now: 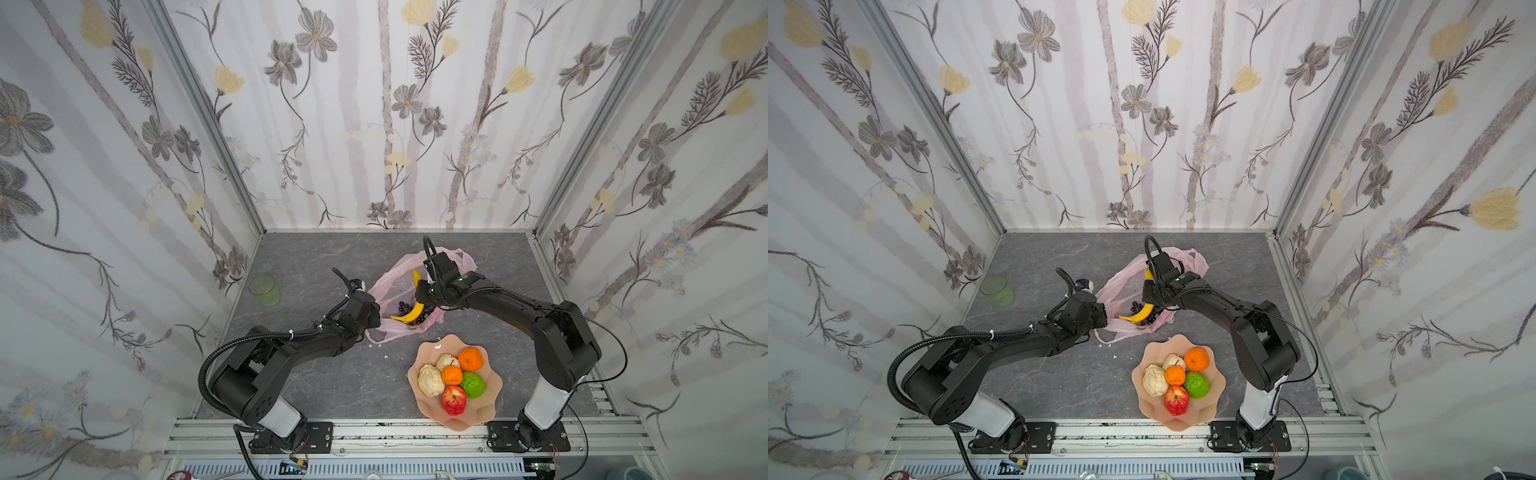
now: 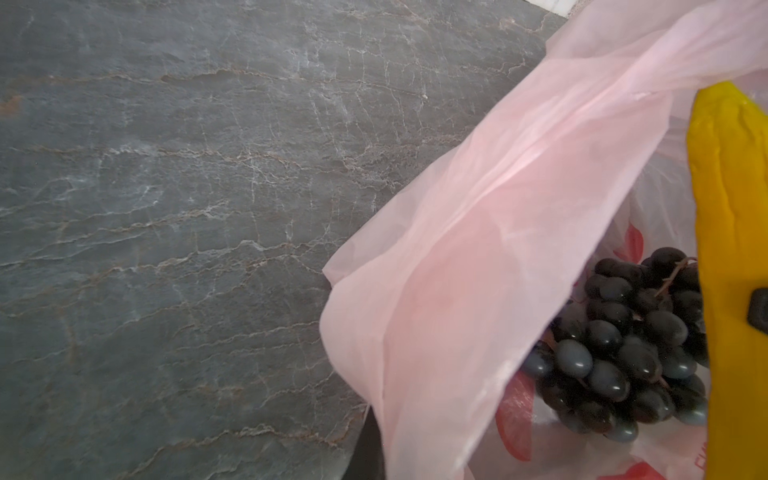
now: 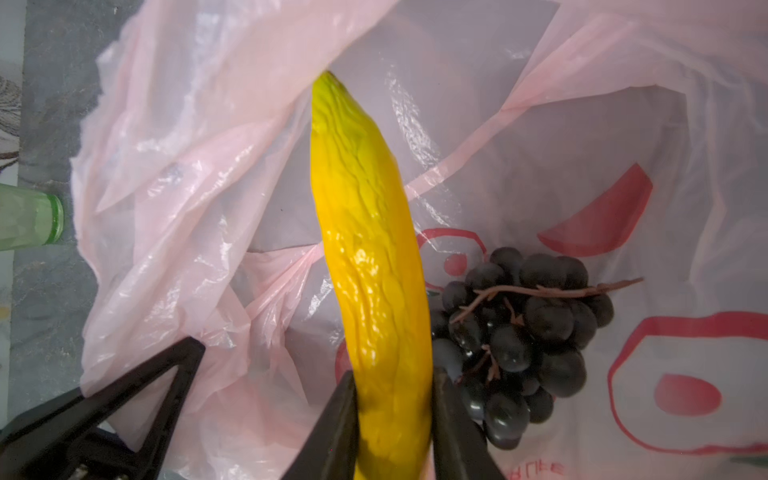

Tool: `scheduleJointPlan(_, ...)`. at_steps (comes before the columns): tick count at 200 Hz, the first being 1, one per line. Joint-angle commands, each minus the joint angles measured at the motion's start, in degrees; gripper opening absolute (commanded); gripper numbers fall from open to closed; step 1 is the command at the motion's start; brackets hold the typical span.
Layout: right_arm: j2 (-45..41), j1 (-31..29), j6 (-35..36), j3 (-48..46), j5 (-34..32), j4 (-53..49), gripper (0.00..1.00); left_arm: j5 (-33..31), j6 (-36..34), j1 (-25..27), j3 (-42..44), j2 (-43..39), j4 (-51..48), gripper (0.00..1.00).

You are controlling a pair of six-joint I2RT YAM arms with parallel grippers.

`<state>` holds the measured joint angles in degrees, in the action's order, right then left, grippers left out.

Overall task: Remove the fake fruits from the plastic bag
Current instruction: 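Lift the banana out of the bag with the right gripper, then carry the banana with the right gripper over the peach bowl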

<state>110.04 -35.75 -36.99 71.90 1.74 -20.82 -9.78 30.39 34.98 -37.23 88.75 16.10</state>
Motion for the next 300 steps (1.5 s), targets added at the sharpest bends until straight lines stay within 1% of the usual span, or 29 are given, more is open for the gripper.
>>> scheduleJointPlan(1,-2.61,-0.79,-0.55,-1.98,0.19,1.11,0.29,-0.26,0.4,-0.03,-0.25,-0.25,0.43,0.08)
scheduleJointPlan(25,-6.2,-1.66,-0.7,-4.18,0.6,0.94,0.29,-0.24,0.39,-0.05,-0.29,-0.33,0.42,0.08)
scheduleJointPlan(64,-13.29,-2.31,-0.67,-7.01,-1.0,-3.6,0.29,-0.24,0.41,0.0,-0.44,0.21,0.43,0.08)
scheduleJointPlan(86,-18.24,-2.48,-1.23,-8.84,-2.27,-7.61,0.29,-0.33,0.37,-0.08,-0.47,0.33,0.43,0.08)
scheduleJointPlan(89,-20.17,-2.49,-1.3,-9.03,-2.61,-8.31,0.29,-0.33,0.44,-0.02,-0.46,0.37,0.43,0.08)
scheduleJointPlan(104,-23.58,-2.9,-1.84,-9.56,-4.77,-12.35,0.29,-0.07,0.52,-0.04,-0.59,0.53,0.43,0.08)
scheduleJointPlan(124,-28.15,-3.32,-3.61,-11.52,-6.38,-16.36,0.29,0.03,0.48,-0.05,-0.73,0.89,0.38,0.08)
scheduleJointPlan(169,-39.06,-5.84,-11.45,-17.38,-8.98,-24.81,0.29,0.02,0.41,-0.04,-0.76,1.25,0.43,0.08)
scheduleJointPlan(198,-45.08,-9.28,-17.66,-20.23,-8.45,-29.7,0.29,0.53,0.51,-0.09,-1.04,1.89,0.43,0.08)
scheduleJointPlan(211,-46.99,-10.9,-20.64,-21.09,-8.2,-31.78,0.29,0.71,0.55,-0.15,-1.09,2.08,0.43,0.08)
scheduleJointPlan(216,-47.58,-13.14,-21.86,-21.48,-8.01,-32.52,0.29,0.73,0.55,-0.11,-1.11,2.19,0.43,0.08)
scheduleJointPlan(236,-50.07,-16.27,-26.33,-22.01,-7.63,-35.75,0.28,0.73,0.58,-0.08,-1.12,2.22,0.43,0.08)
scheduleJointPlan(256,-52.82,-18.39,-30.38,-22.63,-7.59,-38.2,0.28,0.73,0.65,-0.14,-1.15,2.18,0.43,0.08)
scheduleJointPlan(300,-57.41,-22.0,-37.47,-27.45,-5.7,-40.53,0.27,0.81,0.66,-0.22,-1.14,2.28,0.43,0.08)
